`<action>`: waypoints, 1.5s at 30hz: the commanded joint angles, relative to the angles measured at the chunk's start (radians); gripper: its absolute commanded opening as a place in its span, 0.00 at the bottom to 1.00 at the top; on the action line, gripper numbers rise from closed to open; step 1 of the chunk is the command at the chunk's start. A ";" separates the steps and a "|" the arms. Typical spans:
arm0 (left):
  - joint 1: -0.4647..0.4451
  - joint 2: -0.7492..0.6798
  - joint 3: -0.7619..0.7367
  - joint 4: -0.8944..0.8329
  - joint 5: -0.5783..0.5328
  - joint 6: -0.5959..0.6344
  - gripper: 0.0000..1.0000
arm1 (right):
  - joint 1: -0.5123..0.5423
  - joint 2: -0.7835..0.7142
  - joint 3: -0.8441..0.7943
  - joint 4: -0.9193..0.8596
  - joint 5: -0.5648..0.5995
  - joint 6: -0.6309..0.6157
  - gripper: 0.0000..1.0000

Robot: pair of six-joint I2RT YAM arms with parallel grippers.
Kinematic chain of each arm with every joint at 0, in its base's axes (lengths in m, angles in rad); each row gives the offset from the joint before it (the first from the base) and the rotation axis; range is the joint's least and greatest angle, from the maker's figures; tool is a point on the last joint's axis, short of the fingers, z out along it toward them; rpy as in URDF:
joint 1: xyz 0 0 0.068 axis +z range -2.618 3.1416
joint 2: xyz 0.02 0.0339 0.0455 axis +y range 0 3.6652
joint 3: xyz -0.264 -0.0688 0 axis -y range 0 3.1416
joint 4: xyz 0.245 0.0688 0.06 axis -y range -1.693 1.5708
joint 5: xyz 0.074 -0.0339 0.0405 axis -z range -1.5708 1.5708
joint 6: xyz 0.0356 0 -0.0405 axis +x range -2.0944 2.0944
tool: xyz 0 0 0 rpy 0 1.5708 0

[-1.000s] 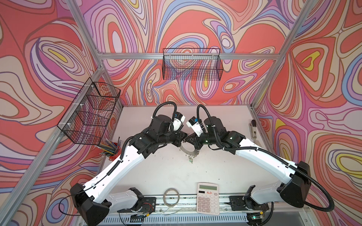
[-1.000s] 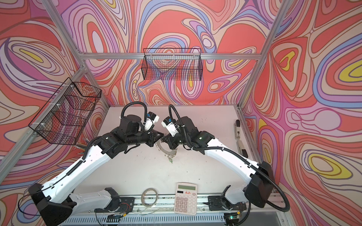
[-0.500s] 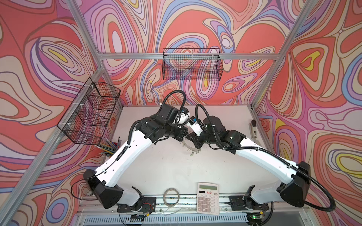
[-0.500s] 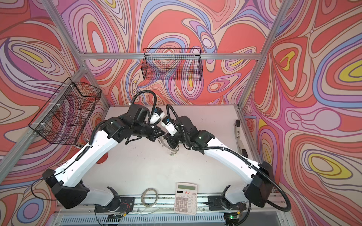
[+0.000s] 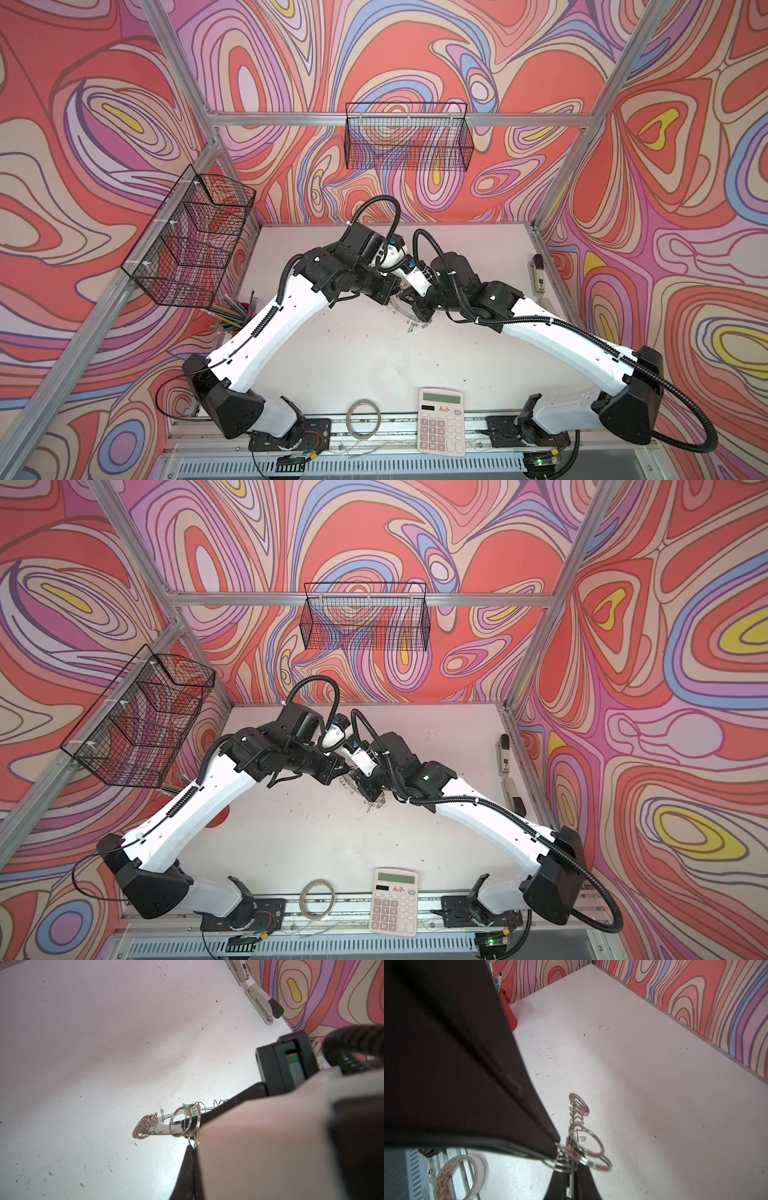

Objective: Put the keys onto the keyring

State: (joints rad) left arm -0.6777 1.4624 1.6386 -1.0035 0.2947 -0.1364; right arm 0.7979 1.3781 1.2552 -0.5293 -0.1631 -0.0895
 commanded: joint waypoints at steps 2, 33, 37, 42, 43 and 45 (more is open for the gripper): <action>0.009 -0.002 -0.006 -0.331 -0.121 0.039 0.00 | -0.041 -0.023 0.030 -0.042 -0.057 -0.008 0.00; 0.069 -0.364 -0.502 0.535 0.054 -0.350 0.33 | -0.046 0.016 -0.062 0.207 -0.275 0.323 0.00; 0.069 -0.351 -0.507 0.564 0.067 -0.356 0.33 | -0.046 0.025 -0.068 0.207 -0.280 0.323 0.00; 0.069 -0.328 -0.503 0.575 0.076 -0.359 0.31 | -0.046 0.024 -0.069 0.218 -0.286 0.326 0.00; 0.069 -0.322 -0.503 0.581 0.078 -0.363 0.30 | -0.046 0.024 -0.068 0.218 -0.286 0.325 0.00; 0.069 -0.315 -0.506 0.595 0.083 -0.368 0.29 | -0.046 0.022 -0.067 0.219 -0.288 0.324 0.00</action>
State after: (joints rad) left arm -0.6033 1.1355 1.1362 -0.4541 0.3668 -0.4839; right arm 0.7521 1.4113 1.1923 -0.3500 -0.4324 0.2298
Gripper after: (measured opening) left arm 0.298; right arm 0.060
